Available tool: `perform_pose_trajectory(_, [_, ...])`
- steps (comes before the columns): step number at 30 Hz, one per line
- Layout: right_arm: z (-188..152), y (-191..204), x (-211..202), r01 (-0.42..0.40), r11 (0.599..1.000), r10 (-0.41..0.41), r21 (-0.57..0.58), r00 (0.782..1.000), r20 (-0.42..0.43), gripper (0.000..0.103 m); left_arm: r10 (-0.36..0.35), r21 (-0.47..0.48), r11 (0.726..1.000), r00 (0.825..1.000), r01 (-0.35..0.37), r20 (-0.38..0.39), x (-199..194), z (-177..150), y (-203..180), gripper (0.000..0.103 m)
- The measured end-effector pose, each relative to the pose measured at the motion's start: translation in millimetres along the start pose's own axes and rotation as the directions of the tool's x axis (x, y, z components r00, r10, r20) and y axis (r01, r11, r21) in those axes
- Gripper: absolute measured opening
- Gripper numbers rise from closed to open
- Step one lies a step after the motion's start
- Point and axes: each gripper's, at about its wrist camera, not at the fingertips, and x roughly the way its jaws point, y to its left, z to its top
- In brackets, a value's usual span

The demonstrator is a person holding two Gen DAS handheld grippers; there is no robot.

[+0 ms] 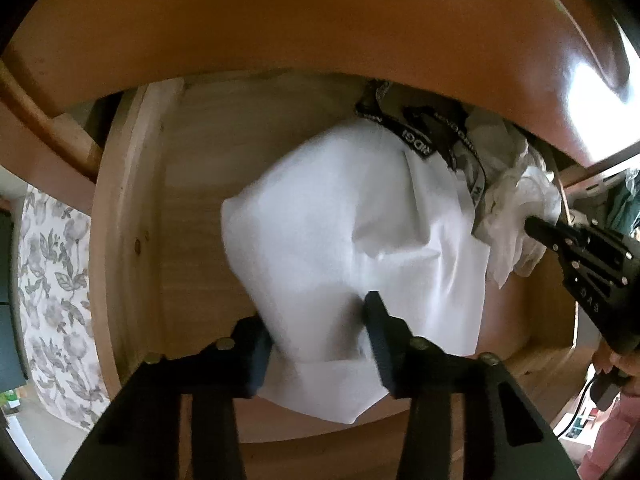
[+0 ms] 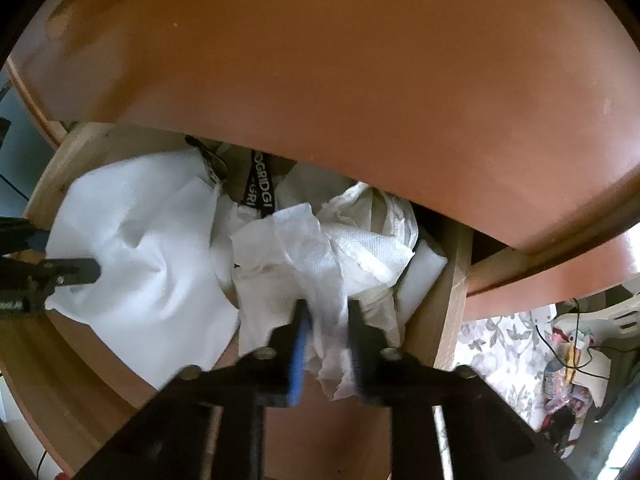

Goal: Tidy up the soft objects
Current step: 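Close the left tool on the white cloth while the right tool grasps the white lace cloth, then lift both white cloths out of the drawer with both tools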

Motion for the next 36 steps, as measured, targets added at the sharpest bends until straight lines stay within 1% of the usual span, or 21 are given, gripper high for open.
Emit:
perform_pose_trajectory(3, [-3,4,-5,-0.005,1.000,0.005,-0.010,1.000,0.011,0.006,-0.013,-0.014,1.000,1.000,0.014,0.023,-2,3,5,0.032])
perform_pose_trajectory(5, [-5,6,-9,-0.011,1.000,0.012,-0.012,1.000,0.025,0.006,-0.032,-0.028,0.999,0.999,0.033,0.043,-5,-1,13,0.029])
perform_pose_trajectory(8, [-6,21,-23,-0.024,1.000,0.024,-0.006,0.999,0.039,0.006,-0.052,-0.038,0.998,0.997,0.054,0.065,-7,-2,17,0.025])
perform_pose_trajectory(12, [-13,23,-36,-0.033,0.999,0.033,-0.002,0.998,0.053,0.006,-0.062,-0.027,0.998,0.994,0.065,0.095,-12,-4,18,0.021])
perform_pose_trajectory(15, [-18,23,-43,-0.040,0.999,0.039,0.003,0.997,0.064,0.006,-0.068,-0.017,0.997,0.991,0.070,0.119,-17,-6,17,0.019])
perform_pose_trajectory(18, [-23,18,-53,-0.046,0.999,0.046,0.004,0.996,0.074,0.005,-0.076,-0.003,0.997,0.986,0.077,0.145,-19,-11,7,0.018])
perform_pose_trajectory(25, [-22,12,-64,-0.057,0.998,0.054,0.018,0.992,0.112,0.004,-0.082,0.025,0.997,0.972,0.079,0.221,-43,-18,3,0.017])
perform_pose_trajectory(31, [-27,10,-90,-0.063,0.998,0.058,0.025,0.985,0.160,0.004,-0.080,0.041,0.997,0.961,0.072,0.266,-61,-23,-1,0.017])
perform_pose_trajectory(34, [-29,8,-107,-0.065,0.998,0.058,0.026,0.979,0.194,0.004,-0.079,0.036,0.997,0.956,0.072,0.283,-63,-25,-1,0.017])
perform_pose_trajectory(36, [-29,7,-114,-0.066,0.997,0.058,0.029,0.975,0.213,0.004,-0.081,0.033,0.997,0.952,0.074,0.296,-72,-28,2,0.017])
